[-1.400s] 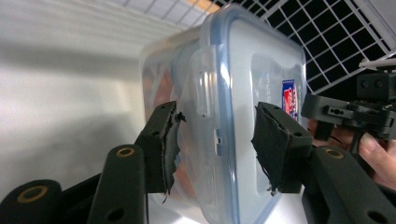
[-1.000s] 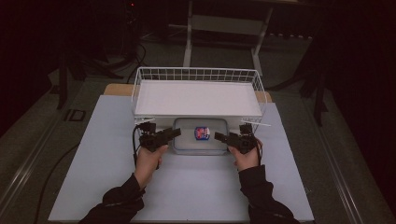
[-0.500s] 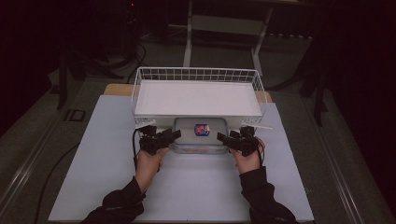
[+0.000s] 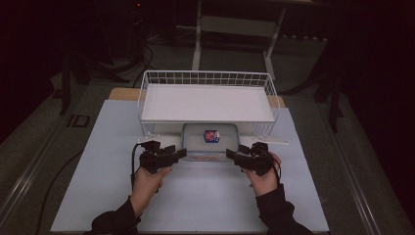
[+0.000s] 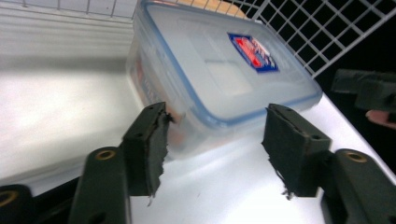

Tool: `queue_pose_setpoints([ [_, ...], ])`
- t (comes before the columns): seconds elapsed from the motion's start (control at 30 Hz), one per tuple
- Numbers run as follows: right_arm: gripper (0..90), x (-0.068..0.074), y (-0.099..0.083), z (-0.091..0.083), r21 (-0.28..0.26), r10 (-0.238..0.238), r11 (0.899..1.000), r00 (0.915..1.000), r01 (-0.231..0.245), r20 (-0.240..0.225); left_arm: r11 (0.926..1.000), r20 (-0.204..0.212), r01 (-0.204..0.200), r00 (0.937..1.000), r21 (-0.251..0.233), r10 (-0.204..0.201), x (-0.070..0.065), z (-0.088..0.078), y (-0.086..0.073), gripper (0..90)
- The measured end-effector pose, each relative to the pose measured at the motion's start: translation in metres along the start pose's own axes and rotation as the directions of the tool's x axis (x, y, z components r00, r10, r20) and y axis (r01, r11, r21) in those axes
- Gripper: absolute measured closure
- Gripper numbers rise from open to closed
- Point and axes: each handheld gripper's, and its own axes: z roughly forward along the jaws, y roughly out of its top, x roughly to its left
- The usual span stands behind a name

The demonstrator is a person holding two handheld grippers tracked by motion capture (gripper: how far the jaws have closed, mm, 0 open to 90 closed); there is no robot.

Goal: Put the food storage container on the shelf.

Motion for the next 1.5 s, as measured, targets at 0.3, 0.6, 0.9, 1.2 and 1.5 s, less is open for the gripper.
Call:
queue_pose_setpoints([
  [0.3, 59.0, 0.021, -0.014, 0.005, 0.048, -0.033, 0.998, 0.9982, 0.035, -0.05, 0.9999, 0.076, -0.009, 0.997, -0.007, 0.01, 0.001, -0.021, -0.012, 28.2],
  [0.6, 89.4, 0.031, -0.022, 0.029, 0.123, -0.042, 0.991, 0.9967, 0.051, -0.07, 0.9939, 0.084, -0.11, 0.9905, 0.004, 0.109, -0.002, -0.043, -0.018, 0.0],
  [0.9, 89.9, 0.036, -0.025, 0.051, 0.134, -0.096, 0.986, 0.9953, 0.097, -0.013, 0.9894, 0.099, -0.142, 0.9855, 0.032, 0.138, 0.0, -0.041, -0.031, 0.0],
  [1.2, 90.0, 0.028, -0.022, 0.065, 0.127, -0.06, 0.99, 0.998, 0.057, 0.019, 0.9937, 0.078, -0.11, 0.9907, -0.02, 0.111, 0.007, -0.044, -0.033, 0.0],
  [1.5, 89.9, 0.029, -0.014, 0.077, 0.115, -0.057, 0.992, 0.9979, 0.053, 0.031, 0.9909, 0.06, -0.134, 0.9891, -0.012, 0.135, 0.007, -0.042, -0.035, 0.0],
])
